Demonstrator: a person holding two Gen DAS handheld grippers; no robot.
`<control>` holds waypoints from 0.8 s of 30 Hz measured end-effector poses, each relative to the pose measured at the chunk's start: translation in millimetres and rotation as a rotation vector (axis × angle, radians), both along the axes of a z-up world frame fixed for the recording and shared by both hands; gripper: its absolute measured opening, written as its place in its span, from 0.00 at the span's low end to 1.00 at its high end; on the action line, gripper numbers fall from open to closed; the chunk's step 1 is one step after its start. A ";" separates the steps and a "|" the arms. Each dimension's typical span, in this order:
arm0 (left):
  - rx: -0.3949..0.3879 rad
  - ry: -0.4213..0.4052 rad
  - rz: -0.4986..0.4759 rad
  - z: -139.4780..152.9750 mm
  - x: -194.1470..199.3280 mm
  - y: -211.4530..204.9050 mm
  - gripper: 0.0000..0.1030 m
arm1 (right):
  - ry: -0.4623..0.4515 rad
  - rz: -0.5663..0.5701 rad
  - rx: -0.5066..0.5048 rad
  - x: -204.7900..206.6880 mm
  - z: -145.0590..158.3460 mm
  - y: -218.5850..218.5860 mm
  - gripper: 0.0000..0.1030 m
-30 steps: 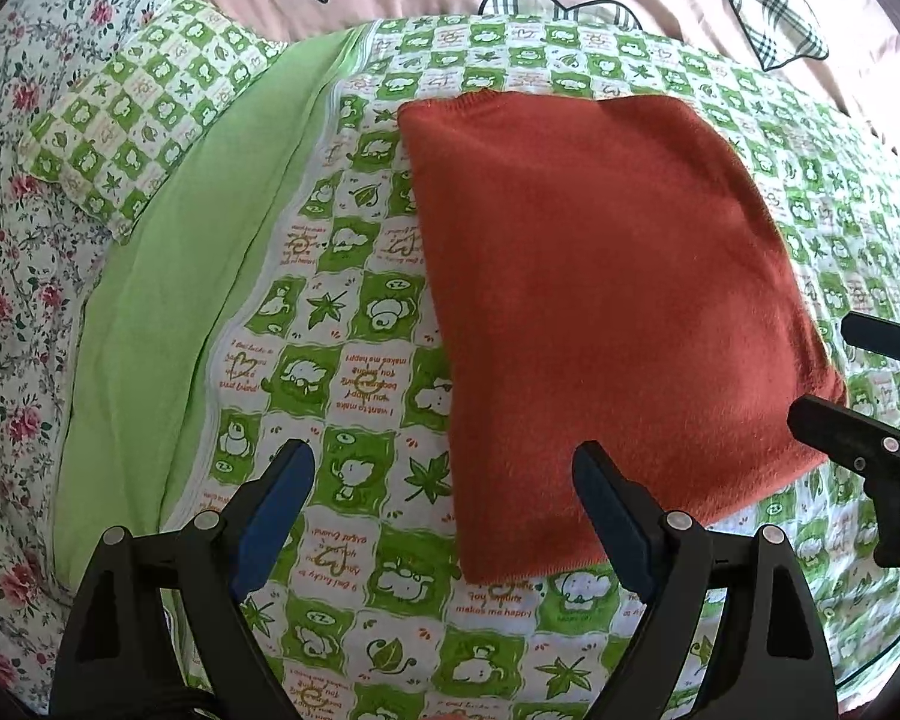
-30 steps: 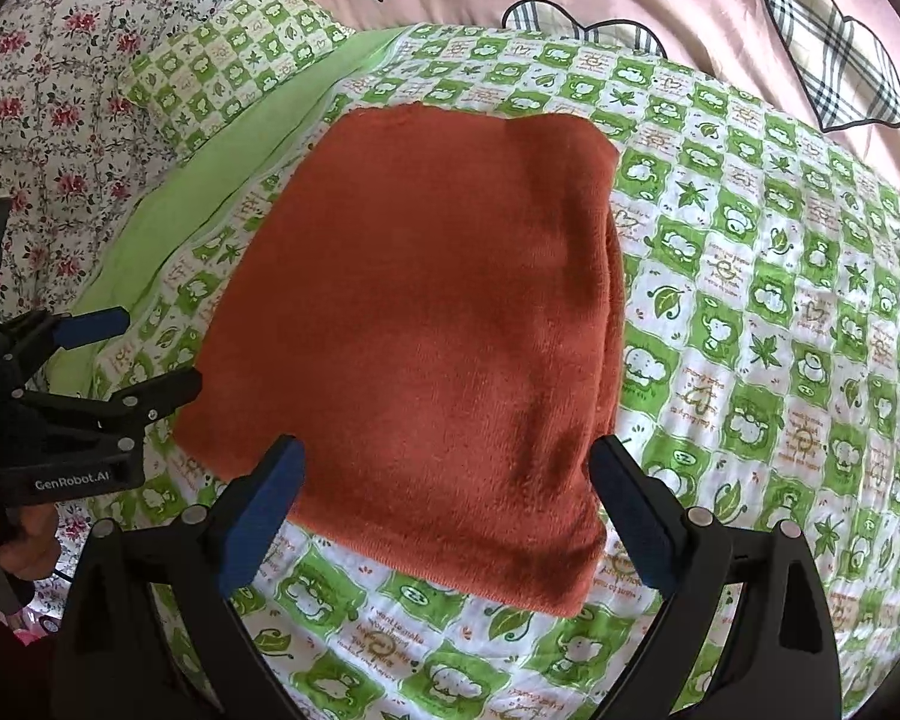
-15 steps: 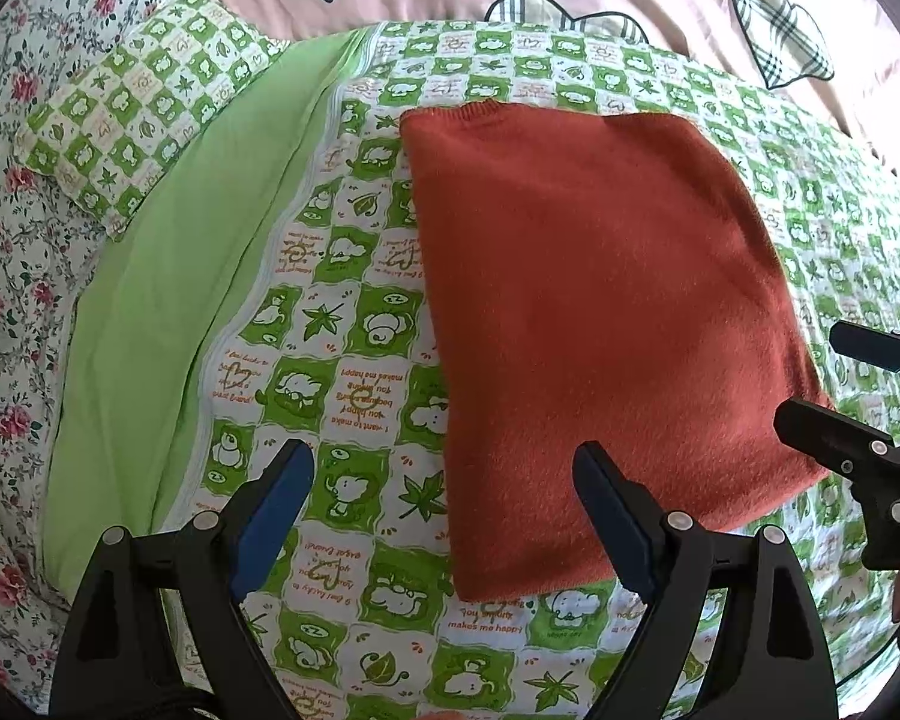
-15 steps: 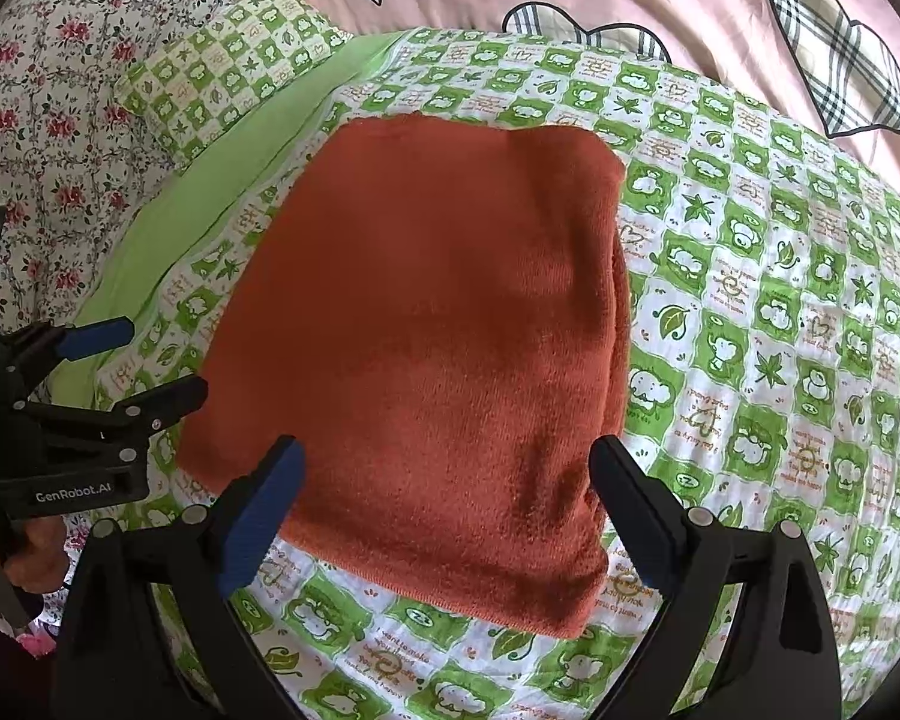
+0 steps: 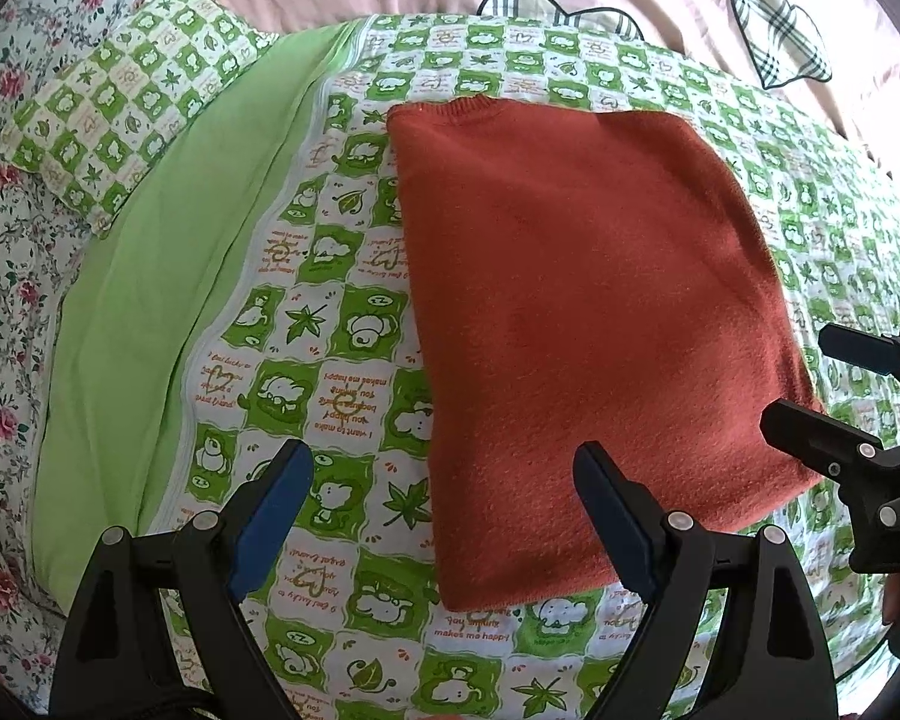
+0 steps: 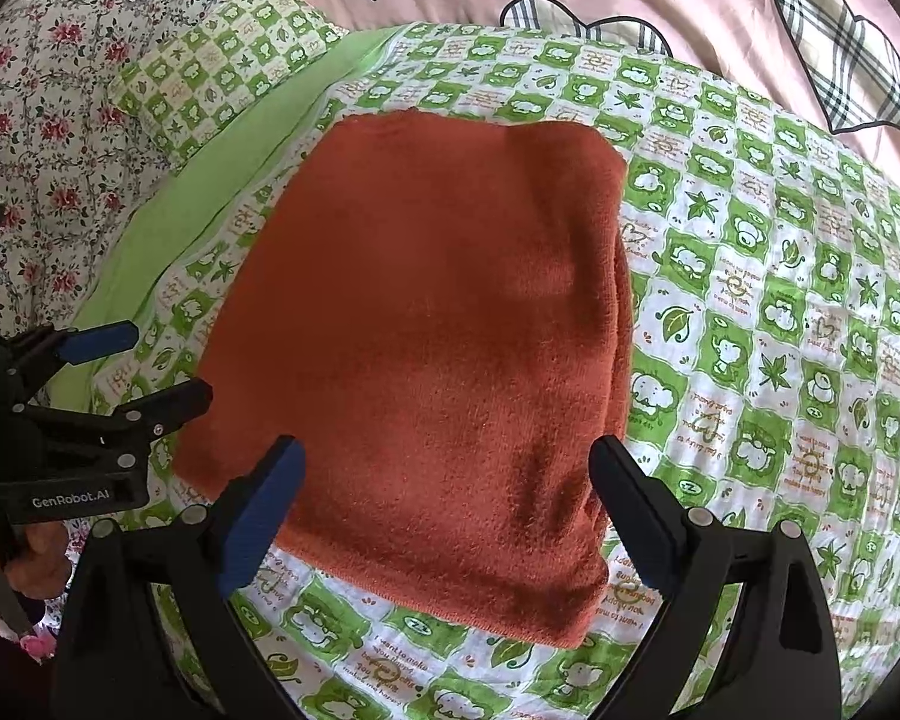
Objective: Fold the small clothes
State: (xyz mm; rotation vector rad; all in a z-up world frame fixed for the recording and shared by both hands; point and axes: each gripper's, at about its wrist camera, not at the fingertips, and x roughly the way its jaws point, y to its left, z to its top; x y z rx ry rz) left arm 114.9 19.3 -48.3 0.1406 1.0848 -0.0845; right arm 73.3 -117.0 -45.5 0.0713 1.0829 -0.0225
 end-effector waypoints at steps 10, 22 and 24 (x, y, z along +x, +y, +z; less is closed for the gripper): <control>-0.009 -0.006 -0.005 1.5 0.4 0.2 0.86 | 0.002 -0.002 -0.001 1.2 0.5 -0.9 0.93; -0.016 -0.013 -0.002 4.0 -1.0 0.5 0.86 | -0.001 -0.002 0.000 2.2 1.7 -0.7 0.93; -0.016 -0.014 -0.001 4.2 -1.0 0.4 0.86 | -0.001 -0.002 0.001 2.1 1.8 -0.7 0.93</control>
